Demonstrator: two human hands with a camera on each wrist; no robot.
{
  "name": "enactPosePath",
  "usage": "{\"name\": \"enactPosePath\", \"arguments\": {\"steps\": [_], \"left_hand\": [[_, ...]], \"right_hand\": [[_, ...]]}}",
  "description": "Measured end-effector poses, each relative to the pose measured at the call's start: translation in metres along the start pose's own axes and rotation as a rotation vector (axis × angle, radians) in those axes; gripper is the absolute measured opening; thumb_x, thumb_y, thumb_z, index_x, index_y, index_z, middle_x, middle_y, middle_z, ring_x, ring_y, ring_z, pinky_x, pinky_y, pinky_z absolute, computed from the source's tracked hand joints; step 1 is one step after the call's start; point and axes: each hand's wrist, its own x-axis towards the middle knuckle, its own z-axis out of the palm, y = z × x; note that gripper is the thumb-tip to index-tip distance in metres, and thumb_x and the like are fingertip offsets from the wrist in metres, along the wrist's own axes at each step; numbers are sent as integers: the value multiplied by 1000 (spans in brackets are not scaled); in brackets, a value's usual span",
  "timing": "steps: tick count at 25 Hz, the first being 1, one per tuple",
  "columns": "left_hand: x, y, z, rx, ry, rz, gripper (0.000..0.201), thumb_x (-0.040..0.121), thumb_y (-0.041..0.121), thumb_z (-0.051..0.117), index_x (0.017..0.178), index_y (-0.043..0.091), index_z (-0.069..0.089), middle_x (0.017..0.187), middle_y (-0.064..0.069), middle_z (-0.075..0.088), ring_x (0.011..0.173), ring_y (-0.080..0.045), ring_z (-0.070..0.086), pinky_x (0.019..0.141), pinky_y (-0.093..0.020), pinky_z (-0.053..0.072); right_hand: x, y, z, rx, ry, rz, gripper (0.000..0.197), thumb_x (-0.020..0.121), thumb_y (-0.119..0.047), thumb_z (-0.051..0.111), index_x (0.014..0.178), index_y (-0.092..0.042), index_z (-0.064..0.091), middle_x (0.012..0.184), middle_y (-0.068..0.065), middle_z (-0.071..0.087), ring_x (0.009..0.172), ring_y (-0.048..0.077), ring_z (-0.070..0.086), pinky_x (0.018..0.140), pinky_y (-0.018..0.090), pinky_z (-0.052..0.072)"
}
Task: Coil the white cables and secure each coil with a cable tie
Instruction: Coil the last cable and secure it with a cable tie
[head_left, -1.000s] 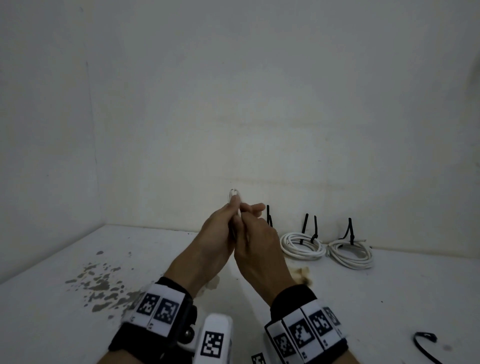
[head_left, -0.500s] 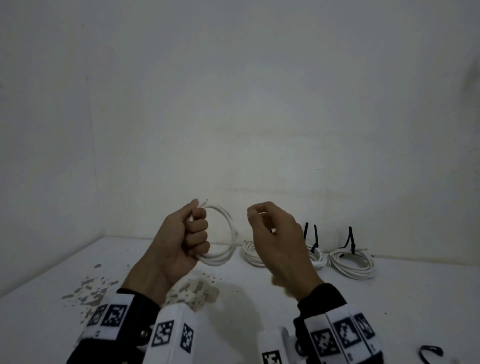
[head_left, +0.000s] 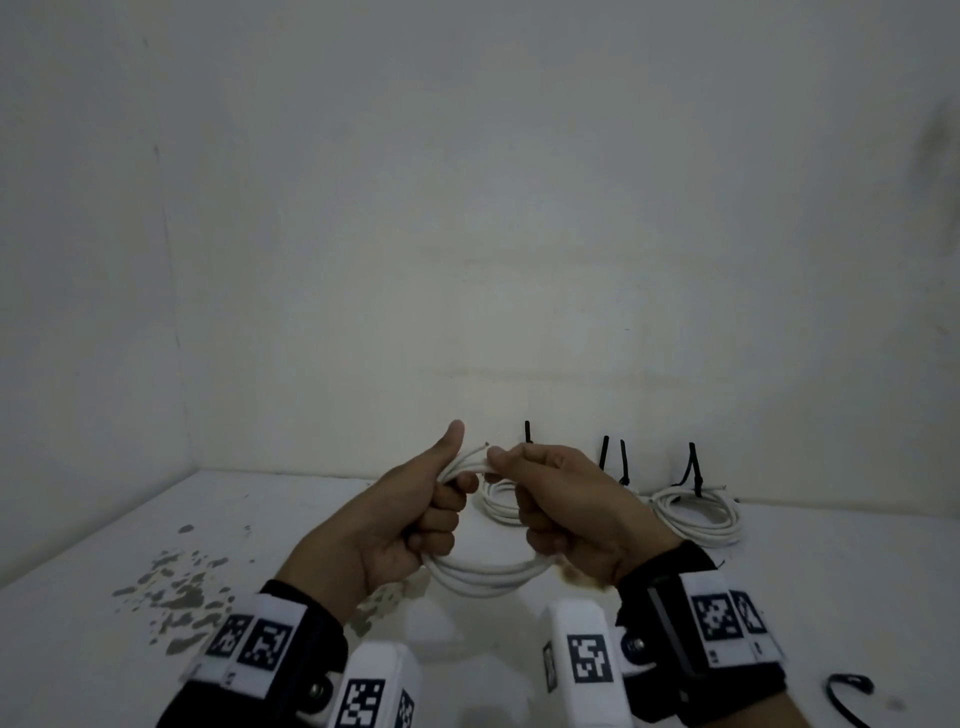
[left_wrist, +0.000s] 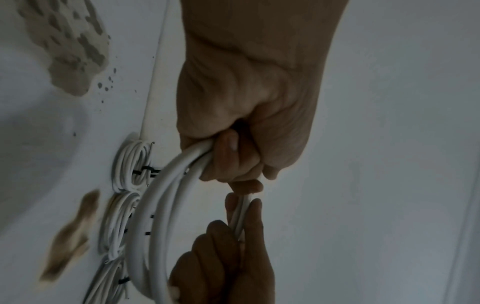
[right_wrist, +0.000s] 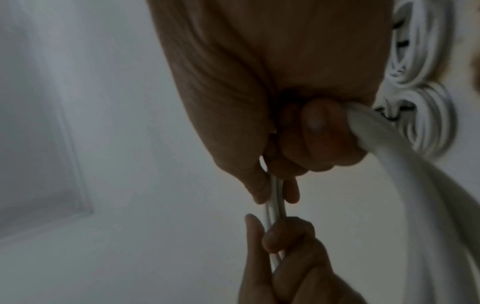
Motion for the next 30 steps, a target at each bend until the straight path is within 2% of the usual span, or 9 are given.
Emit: {"name": "enactPosePath", "arguments": {"steps": [6, 11, 14, 16, 20, 23, 26, 28, 30], "left_hand": [[-7, 1, 1, 45, -90, -60, 55, 75, 73, 54, 59, 22, 40, 55, 9, 14, 39, -4, 9, 34, -17, 10], [-12, -3, 9, 85, -154, -80, 58, 77, 78, 47, 60, 23, 36, 55, 9, 14, 40, -5, 7, 36, -18, 8], [-9, 0, 7, 41, -136, -22, 58, 77, 79, 47, 63, 22, 39, 56, 9, 14, 41, -6, 9, 36, -18, 11], [-7, 5, 0, 11, -100, 11, 60, 77, 80, 43, 63, 21, 42, 57, 8, 14, 40, -6, 9, 34, -18, 13], [-6, 7, -9, 122, -85, -18, 66, 78, 84, 30, 66, 20, 41, 58, 7, 16, 42, -7, 9, 35, -18, 12], [-7, 4, -8, 187, -138, -28, 69, 79, 85, 24, 64, 20, 41, 58, 6, 17, 42, -6, 10, 36, -18, 13], [-4, 4, -13, 109, -185, -12, 66, 88, 74, 31, 69, 14, 49, 53, 5, 26, 40, -6, 21, 38, -18, 24], [-3, 3, -16, 59, -208, -5, 57, 93, 64, 40, 72, 12, 53, 52, 5, 32, 42, -7, 29, 42, -19, 32], [-2, 0, -18, -8, -228, -13, 50, 94, 55, 46, 73, 12, 60, 51, 6, 36, 43, -7, 35, 45, -21, 38]], "right_hand": [[-1, -6, 4, -116, 172, -90, 38, 90, -34, 71, 85, 4, 71, 43, -4, 30, 35, 12, 24, 39, 20, 25], [5, -8, 3, 96, 263, -50, 49, 88, -20, 75, 47, -21, 48, 43, -5, 29, 37, 10, 20, 40, 20, 17], [5, -7, 2, 137, 283, -99, 42, 91, -21, 71, 56, -18, 47, 42, -6, 31, 36, 10, 21, 39, 20, 20], [1, -8, 4, 125, 166, -97, 32, 94, -29, 67, 68, -14, 55, 49, -1, 32, 41, 12, 24, 40, 22, 25], [-5, -3, 9, -256, -38, -191, 32, 94, -47, 62, 99, -17, 70, 77, 8, 63, 53, 19, 56, 49, 29, 47], [-2, 2, 14, -424, -27, -400, 22, 98, -31, 61, 96, -12, 71, 72, -3, 67, 51, 1, 51, 50, 15, 40], [0, 4, 15, -345, 46, -464, 22, 98, -22, 62, 89, -3, 71, 68, 2, 66, 48, -1, 50, 49, 9, 37], [3, 6, 16, -338, 75, -489, 21, 96, -22, 64, 87, -6, 72, 70, 9, 70, 58, 4, 57, 57, 15, 43], [6, 7, 16, -334, 89, -507, 20, 95, -25, 66, 85, -10, 74, 75, 15, 72, 70, 17, 63, 70, 33, 51]]}}
